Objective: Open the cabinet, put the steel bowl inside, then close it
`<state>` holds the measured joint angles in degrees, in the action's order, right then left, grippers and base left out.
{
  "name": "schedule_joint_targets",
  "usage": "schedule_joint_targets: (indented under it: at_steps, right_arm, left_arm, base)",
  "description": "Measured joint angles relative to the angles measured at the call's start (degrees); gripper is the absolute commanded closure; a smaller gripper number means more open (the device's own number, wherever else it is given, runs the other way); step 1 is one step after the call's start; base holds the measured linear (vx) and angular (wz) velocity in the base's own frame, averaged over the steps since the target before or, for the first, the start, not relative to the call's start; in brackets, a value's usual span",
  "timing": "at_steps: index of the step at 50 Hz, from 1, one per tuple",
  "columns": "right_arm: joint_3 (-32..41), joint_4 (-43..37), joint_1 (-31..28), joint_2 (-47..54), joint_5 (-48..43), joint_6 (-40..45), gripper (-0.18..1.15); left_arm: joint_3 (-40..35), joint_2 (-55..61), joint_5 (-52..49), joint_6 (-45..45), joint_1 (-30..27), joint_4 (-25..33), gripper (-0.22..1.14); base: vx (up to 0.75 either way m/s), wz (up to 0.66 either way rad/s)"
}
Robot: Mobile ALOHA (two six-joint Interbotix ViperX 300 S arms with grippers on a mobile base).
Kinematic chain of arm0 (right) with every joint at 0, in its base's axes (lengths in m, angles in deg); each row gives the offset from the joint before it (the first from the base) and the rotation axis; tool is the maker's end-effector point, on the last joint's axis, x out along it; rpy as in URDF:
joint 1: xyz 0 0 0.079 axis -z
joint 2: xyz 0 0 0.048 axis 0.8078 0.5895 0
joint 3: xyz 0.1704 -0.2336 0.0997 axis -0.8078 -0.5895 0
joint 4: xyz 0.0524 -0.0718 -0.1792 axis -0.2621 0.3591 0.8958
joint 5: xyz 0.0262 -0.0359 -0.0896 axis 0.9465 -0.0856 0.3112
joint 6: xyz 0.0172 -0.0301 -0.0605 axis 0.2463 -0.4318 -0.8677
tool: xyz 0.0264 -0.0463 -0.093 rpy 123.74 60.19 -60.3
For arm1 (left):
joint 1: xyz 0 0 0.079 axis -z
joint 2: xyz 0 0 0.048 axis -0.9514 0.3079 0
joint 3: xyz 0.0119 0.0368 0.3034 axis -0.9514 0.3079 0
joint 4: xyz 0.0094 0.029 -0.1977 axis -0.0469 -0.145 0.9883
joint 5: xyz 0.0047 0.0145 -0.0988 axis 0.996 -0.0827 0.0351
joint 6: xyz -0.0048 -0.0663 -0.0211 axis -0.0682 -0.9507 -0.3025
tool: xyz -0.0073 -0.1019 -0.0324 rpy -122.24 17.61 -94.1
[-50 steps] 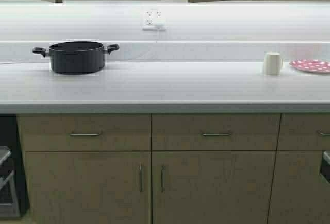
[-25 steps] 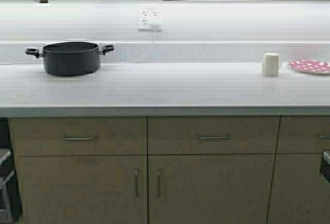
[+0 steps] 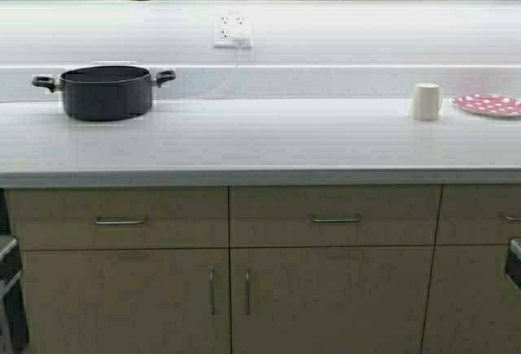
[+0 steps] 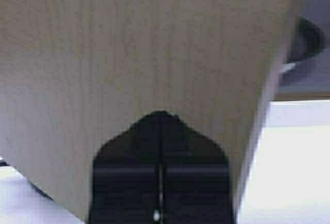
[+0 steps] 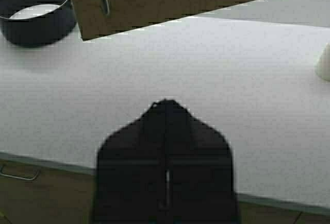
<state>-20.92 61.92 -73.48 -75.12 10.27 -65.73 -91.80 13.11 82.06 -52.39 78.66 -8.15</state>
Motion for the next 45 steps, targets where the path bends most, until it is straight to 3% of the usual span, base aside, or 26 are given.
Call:
schedule_joint_targets:
  at_steps: [25, 45]
  right_arm:
    - [0.88, -0.09, -1.05, 1.23, -0.09, 0.44, 0.90]
    - [2.11, -0.26, -1.58, 1.85, -3.87, 1.58, 0.90]
  left_arm:
    - [14.94, -7.38, 4.83, -0.53, 0.70, -0.97, 0.88]
    - [21.97, -11.87, 5.62, -1.76, 8.17, -0.88, 0.88]
  base:
    - [0.04, 0.05]
    - [0.14, 0.00]
